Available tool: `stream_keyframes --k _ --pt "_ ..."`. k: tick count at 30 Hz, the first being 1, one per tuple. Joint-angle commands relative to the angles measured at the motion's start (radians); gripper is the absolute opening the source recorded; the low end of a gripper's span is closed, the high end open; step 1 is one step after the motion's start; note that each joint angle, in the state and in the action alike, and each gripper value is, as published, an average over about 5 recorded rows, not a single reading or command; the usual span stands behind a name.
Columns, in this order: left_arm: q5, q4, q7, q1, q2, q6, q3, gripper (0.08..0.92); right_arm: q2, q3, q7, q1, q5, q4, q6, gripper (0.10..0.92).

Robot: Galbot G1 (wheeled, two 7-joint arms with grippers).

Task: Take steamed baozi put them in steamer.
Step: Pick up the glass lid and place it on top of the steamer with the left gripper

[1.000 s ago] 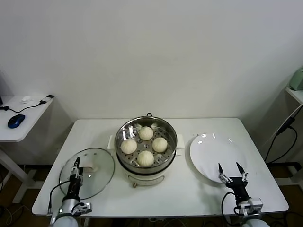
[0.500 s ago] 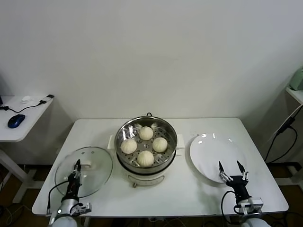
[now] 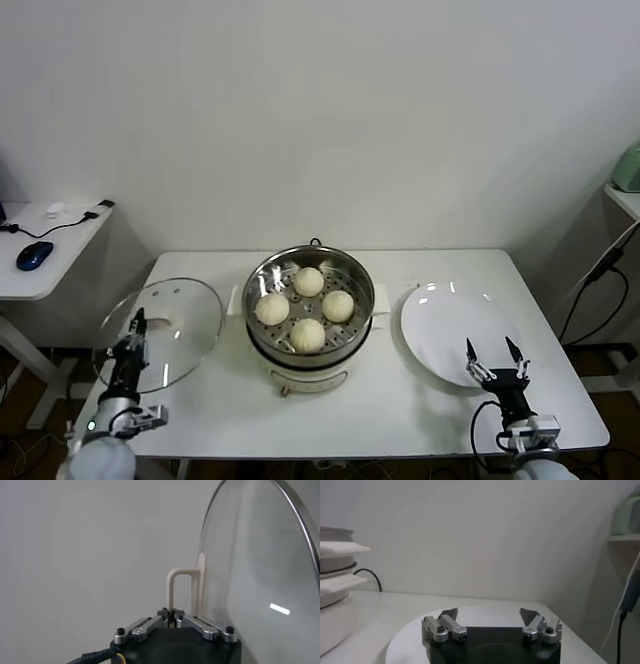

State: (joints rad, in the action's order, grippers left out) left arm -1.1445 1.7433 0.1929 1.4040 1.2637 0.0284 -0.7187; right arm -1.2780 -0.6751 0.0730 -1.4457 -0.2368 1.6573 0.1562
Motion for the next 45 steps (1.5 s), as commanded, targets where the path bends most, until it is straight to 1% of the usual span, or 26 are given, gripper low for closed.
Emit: stream_keyframes --k 1,4,7,10,14,18,21,26,32,35,40,45 --pt "0.119 0.172 -0.135 0.021 -0.058 0.018 -0.033 0.136 0.001 0.007 -0.03 0.006 0.048 0.027 -0.045 0.823" --pt "0.183 0.302 -0.24 0.022 -0.106 0.113 -0.027 0.136 0.003 0.01 -0.031 0.008 0.052 0.027 -0.045 0.823" --pt "0.194 0.394 -0.312 0.004 -0.134 0.212 0.004 0.136 0.006 0.01 -0.031 0.007 0.054 0.026 -0.04 0.823" --pt "0.16 0.455 -0.374 -0.026 -0.146 0.291 0.074 0.136 0.009 0.01 -0.029 0.005 0.054 0.022 -0.031 0.823" --pt "0.027 0.48 -0.401 -0.084 -0.136 0.378 0.228 0.136 0.011 0.01 -0.026 0.005 0.055 0.01 -0.011 0.823" --pt "-0.079 0.473 -0.439 -0.143 -0.098 0.499 0.396 0.136 0.015 0.008 -0.022 0.008 0.053 -0.015 0.014 0.823" --pt "-0.16 0.462 -0.476 -0.178 -0.04 0.573 0.516 0.136 0.019 0.007 -0.02 0.008 0.048 -0.033 0.031 0.823" --pt "-0.279 0.422 -0.495 -0.221 0.066 0.64 0.64 0.136 0.028 0.004 -0.02 0.002 0.038 -0.042 0.051 0.823" --pt "-0.41 0.342 -0.479 -0.257 0.187 0.657 0.738 0.136 0.043 -0.006 -0.025 0.0 0.021 -0.05 0.066 0.823" --pt "-0.441 0.297 -0.465 -0.265 0.228 0.65 0.775 0.136 0.045 -0.011 -0.029 0.0 0.017 -0.055 0.073 0.823" --pt "-0.451 0.219 -0.443 -0.281 0.263 0.649 0.805 0.136 0.04 -0.012 -0.038 0.004 0.017 -0.064 0.082 0.823" --pt "-0.451 0.155 -0.42 -0.296 0.272 0.646 0.811 0.136 0.032 -0.011 -0.049 0.012 0.02 -0.072 0.091 0.823"
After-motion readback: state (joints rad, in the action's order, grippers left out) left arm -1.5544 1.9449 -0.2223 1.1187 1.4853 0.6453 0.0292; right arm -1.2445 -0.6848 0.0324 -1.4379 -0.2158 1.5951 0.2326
